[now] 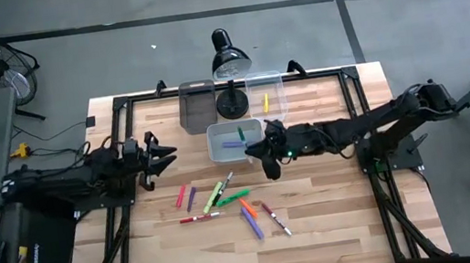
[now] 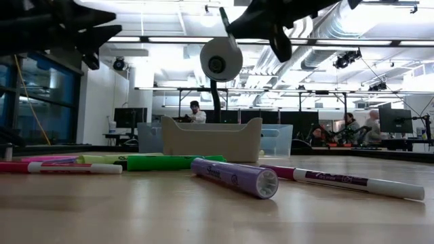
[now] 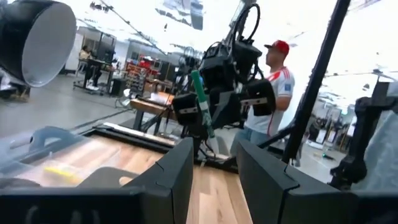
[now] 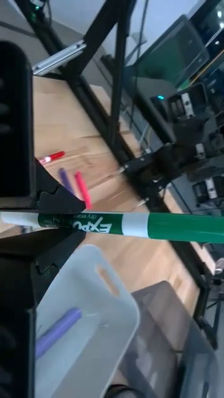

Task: Pick & Place Markers
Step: Put the medium green marker into the black bin

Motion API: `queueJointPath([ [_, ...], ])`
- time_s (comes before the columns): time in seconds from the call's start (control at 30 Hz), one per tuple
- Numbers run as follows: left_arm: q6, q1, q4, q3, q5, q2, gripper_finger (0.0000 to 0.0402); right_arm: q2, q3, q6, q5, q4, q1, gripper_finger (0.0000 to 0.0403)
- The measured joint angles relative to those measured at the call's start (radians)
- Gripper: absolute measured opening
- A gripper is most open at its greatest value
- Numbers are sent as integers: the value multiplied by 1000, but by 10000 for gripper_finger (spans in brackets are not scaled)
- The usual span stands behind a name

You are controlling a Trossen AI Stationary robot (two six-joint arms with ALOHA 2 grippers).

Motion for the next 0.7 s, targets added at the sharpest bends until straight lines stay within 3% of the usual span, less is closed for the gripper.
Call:
queueJointPath([
  [0.17,-12,0,46,114,30,205,134,0,0,-44,-20,49,-25,23],
  [0.47,-13,0,43,401,50,570,207,1,0,-114,-32,92,-49,24],
  [0.7,-12,0,44,558,58,816,214,1,0,-131,-43,116,-49,27],
])
